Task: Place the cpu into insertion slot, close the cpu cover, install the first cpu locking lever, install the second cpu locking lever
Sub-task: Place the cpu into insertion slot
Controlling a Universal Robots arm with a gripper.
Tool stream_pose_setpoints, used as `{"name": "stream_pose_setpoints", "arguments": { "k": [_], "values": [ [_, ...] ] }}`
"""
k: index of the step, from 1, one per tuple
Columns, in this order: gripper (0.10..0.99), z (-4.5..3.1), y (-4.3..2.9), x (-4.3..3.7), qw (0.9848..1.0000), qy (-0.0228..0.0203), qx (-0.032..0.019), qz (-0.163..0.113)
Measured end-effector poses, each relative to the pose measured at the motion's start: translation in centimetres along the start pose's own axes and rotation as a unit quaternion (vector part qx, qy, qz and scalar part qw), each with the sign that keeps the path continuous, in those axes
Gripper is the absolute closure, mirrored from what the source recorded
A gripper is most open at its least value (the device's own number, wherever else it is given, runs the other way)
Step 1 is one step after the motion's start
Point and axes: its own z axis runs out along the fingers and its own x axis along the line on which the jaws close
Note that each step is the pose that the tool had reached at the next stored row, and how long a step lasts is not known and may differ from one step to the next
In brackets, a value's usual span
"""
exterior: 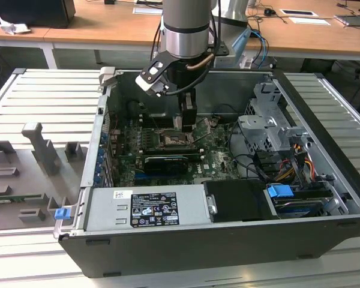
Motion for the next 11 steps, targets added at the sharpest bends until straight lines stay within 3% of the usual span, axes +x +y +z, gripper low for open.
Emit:
{"name": "stream_pose_setpoints", "arguments": {
  "k": [11],
  "values": [
    [0.553, 1.19, -0.47, -0.03, 1.0000, -0.0002, 0.0000, 0.002]
  ]
}}
